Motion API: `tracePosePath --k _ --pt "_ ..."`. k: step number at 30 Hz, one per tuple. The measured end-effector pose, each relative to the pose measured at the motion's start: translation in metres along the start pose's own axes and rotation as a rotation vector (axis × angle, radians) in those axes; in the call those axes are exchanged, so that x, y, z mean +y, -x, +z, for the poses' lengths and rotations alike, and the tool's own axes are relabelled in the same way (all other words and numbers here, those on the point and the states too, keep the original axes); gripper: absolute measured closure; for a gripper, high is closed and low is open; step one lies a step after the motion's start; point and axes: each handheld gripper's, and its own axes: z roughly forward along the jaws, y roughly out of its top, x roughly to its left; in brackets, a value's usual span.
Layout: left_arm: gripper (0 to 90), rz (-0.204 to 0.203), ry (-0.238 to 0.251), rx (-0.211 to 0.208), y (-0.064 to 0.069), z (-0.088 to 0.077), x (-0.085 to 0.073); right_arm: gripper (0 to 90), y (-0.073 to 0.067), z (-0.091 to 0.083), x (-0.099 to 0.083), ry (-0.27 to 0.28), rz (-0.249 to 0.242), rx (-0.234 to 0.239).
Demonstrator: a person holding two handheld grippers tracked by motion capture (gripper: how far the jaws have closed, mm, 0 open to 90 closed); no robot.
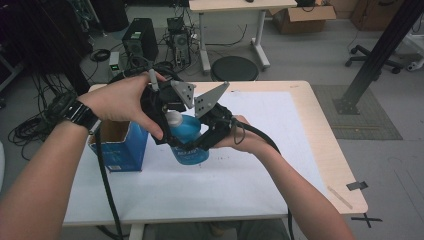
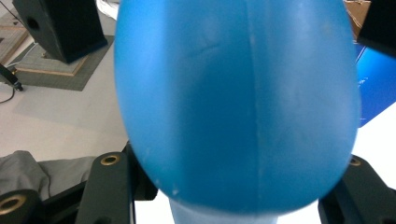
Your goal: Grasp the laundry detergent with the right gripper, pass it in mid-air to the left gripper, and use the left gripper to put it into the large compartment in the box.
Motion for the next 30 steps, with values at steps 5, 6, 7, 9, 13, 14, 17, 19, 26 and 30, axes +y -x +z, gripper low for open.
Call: tracePosePath --k 5,6,7,9,13,14,17,19,26,30 --pt "9.3 -0.005 -0.016 -0.004 -0.0010 0.0028 0.0007 42.2 -0.0016 0.0011 -0.0002 -0.004 -0.001 0.003" --pt "11.2 -0.003 -0.018 -0.004 -0.0009 0.0032 0.0007 42.2 -0.0020 0.0015 -0.0003 -0.007 -0.003 0.005" --pt "11.2 -0.003 -0.015 -0.006 -0.0010 0.0039 0.0008 42.2 -0.0020 0.0015 -0.0003 -0.007 -0.003 0.005" --pt "13.7 -0.004 -0.015 -0.007 -0.0009 0.0045 0.0014 42.3 -0.0022 0.0019 -0.0004 -0.009 -0.004 0.004" --pt "15.3 -0.011 -0.016 -0.009 -0.0006 0.0049 0.0016 42.3 -0.0021 0.0017 -0.0009 -0.006 0.000 0.000" --pt "15.7 -0.013 -0.015 -0.009 -0.0005 0.0046 0.0015 42.3 -0.0021 0.0017 -0.0010 -0.008 0.001 0.000" --pt "18.7 -0.011 -0.012 -0.013 -0.0005 0.0043 0.0011 42.3 -0.0020 0.0023 -0.0013 -0.011 -0.001 0.000" --pt "19.2 -0.013 -0.011 -0.010 -0.0004 0.0042 0.0012 42.2 -0.0023 0.0027 -0.0015 -0.012 -0.001 0.000" --pt "22.3 -0.030 -0.021 -0.011 -0.0001 0.0037 0.0000 42.3 -0.0029 0.0030 -0.0012 -0.008 -0.001 0.002" --pt "25.1 -0.039 -0.030 -0.012 -0.0004 0.0043 0.0003 42.3 -0.0030 0.0050 -0.0014 -0.015 -0.004 0.003"
